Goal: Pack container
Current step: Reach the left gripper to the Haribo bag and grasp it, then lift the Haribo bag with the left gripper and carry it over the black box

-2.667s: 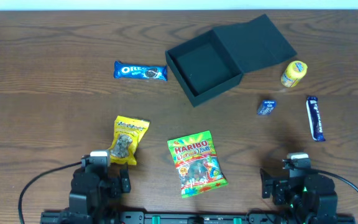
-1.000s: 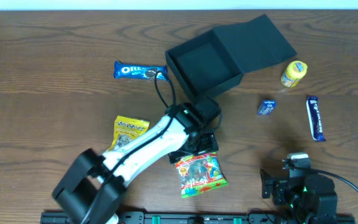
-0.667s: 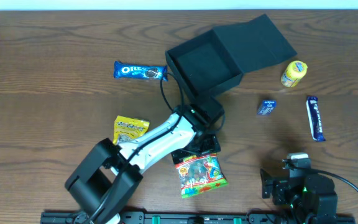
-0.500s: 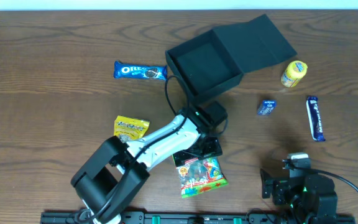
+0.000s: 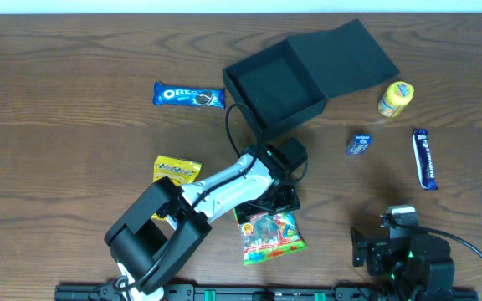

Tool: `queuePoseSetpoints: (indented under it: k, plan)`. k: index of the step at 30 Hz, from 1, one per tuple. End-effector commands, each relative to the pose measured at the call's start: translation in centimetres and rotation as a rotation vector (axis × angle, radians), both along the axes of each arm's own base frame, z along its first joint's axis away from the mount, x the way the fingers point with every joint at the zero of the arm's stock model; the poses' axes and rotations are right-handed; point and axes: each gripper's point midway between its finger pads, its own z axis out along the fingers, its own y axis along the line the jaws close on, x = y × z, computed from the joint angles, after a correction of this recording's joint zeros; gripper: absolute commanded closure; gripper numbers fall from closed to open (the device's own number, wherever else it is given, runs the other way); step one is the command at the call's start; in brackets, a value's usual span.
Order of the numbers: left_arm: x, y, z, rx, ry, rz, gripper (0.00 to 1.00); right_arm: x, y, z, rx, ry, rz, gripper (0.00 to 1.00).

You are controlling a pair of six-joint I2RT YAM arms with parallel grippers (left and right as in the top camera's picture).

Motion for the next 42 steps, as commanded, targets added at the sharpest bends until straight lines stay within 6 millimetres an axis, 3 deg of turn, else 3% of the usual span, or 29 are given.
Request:
queuePoseSetpoints:
  k: [1,11,12,16,25,27,33,38,42]
  plan:
    - [0.7,-0.2,0.0,0.016,-0.026,0.006,0.05,-0.1,-0.2,-0.3,0.0,0.005,-0.014,0.01]
    - [-0.3,-0.8,-1.4,0.032,-0.007,-0.024,0.0,0.0,-0.2,-0.3,0.0,0.005,-0.014,0.01]
    - [-0.5,-0.8,-1.6,0.034,0.002,-0.027,0.06,0.0,-0.2,-0.3,0.0,0.005,-0.014,0.01]
    - [-0.8,-0.9,-2.0,0.045,0.012,-0.023,0.13,0.0,-0.2,-0.3,0.0,0.005,-0.014,0.01]
    - [-0.6,-1.1,-2.0,0.037,0.006,-0.023,0.19,0.0,-0.2,-0.3,0.0,0.005,-0.014,0.01]
    - [-0.6,-1.1,-2.0,0.036,0.007,-0.023,0.3,0.0,-0.2,-0.3,0.0,0.005,-0.014,0.01]
    - [-1.1,-1.5,-1.9,0.013,0.036,-0.022,0.39,-0.1,-0.2,-0.3,0.0,0.005,-0.014,0.01]
    - [-1.2,-1.5,-1.8,0.008,0.041,-0.021,0.55,-0.1,-0.2,-0.3,0.0,0.005,-0.014,0.01]
    - [-1.2,-1.5,-1.8,0.008,0.041,-0.021,0.56,0.0,-0.2,-0.3,0.0,0.005,-0.014,0.01]
